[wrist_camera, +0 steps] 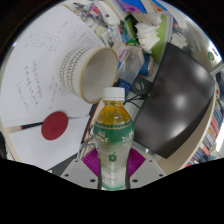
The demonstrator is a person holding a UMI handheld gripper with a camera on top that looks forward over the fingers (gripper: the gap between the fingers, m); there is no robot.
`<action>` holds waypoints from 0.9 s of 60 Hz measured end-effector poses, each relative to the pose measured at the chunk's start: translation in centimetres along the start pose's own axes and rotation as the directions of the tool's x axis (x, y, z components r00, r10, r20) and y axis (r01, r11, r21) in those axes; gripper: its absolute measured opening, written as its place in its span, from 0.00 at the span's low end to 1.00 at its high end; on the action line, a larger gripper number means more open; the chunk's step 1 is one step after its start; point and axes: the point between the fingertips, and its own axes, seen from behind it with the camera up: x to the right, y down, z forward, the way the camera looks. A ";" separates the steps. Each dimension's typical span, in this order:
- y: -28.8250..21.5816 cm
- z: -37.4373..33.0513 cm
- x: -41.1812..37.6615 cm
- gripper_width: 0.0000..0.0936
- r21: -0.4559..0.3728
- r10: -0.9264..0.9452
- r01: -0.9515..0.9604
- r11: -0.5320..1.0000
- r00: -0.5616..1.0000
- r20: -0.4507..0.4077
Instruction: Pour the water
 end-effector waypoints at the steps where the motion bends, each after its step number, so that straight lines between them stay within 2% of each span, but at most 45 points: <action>1: -0.1 0.1 0.0 0.33 0.001 -0.018 0.018 1.000 1.000 -0.004; 9: -1.2 0.2 0.4 0.33 0.017 -0.123 0.123 0.992 0.992 -0.028; 19: -1.7 -0.3 0.1 0.33 0.036 -0.032 0.032 0.999 0.999 0.000; 23: -1.6 -0.9 0.3 0.33 0.049 0.047 -0.047 0.998 0.999 0.012; 32: -0.7 -2.8 1.9 0.33 0.078 0.383 -0.387 0.919 0.921 0.066; 37: -0.3 -4.0 2.4 0.34 0.079 0.596 -0.604 0.793 0.796 0.104; 41: -0.3 -4.4 2.8 0.33 0.107 0.733 -0.756 0.646 0.654 0.187; 46: -0.6 -4.6 3.2 0.33 0.132 0.837 -0.873 0.469 0.487 0.250; 54: -0.7 -4.5 2.8 0.33 0.089 0.929 -0.993 0.083 0.109 0.355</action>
